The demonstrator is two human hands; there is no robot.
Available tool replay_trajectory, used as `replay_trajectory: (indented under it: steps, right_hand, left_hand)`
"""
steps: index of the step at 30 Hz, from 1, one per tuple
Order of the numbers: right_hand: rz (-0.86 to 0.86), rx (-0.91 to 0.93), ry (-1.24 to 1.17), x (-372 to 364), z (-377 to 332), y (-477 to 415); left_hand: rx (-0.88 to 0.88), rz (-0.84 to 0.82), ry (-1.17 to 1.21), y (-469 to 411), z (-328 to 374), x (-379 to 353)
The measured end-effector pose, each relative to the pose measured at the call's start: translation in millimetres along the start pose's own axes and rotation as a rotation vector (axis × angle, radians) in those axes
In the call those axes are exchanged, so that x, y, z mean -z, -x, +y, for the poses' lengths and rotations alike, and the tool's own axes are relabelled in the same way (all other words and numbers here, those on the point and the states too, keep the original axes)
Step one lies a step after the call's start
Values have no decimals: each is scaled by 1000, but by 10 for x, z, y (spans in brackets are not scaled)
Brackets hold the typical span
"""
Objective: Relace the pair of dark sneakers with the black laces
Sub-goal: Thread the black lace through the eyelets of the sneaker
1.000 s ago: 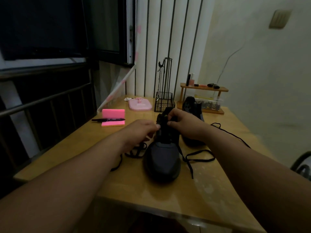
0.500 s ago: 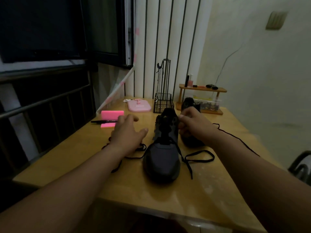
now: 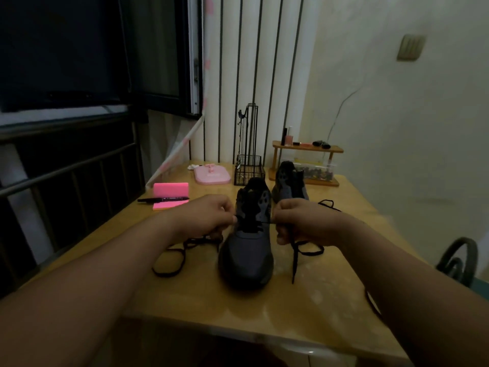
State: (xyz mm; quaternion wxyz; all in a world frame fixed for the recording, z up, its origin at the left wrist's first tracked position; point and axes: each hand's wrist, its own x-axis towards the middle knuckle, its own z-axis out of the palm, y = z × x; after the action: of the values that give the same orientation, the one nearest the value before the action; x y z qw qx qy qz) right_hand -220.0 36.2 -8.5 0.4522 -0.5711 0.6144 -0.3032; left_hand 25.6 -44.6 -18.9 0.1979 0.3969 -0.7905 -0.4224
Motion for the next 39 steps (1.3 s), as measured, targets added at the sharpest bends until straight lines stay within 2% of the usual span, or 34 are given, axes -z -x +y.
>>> replay_trajectory:
  steps: [2,5,6,7,9,11,13,16,19,26,29,31,37,39]
  right_hand:
    - [79,5,-43,54,-98,-6]
    - [411,131,-111,158,-255,-170]
    - [496,170,-113,143,-296,-206]
    - [573,200,-50,104,-314,-214]
    - [651,219,230,-14,-243,-157]
    - [511,190,412,-196,-68,-106]
    - [388,148,465,-342,98,-95]
    - [435,212,494,-380,200,-123]
    - [417,304,581,-373,191,-84]
    - [306,401,997,-340,61,-31]
    - [269,379,1167,-391,0,-57]
    - [238,304,1119,-407,-38,-71]
    - [10,117,617,-371,-229,-1]
    - [20,72,356,-344,-150,-7]
  left_hand:
    - [-34,159,62,-42,85,72]
    - [-99,397,296,-172,178,179]
    - [-118,438,258,-196,166,173]
    - [-128,477,111,-196,147,141]
    - [-163,549,-208,-138,54,-23]
    - [-166,483,-252,-27,-48,-296]
    - [-167,390,-206,65,-132,-538]
    - [-223,441,-190,72,-212,-670]
    - [-228,409,-188,69,-237,-709]
    - [-211,384,-112,-2,-438,-778]
    - [-227,397,-28,-1,-546,-836]
    - [-245,412,-24,2,-579,-859]
    - [-248,418,-17,43,-545,-875]
    - [-257,427,-7,46,-553,-877]
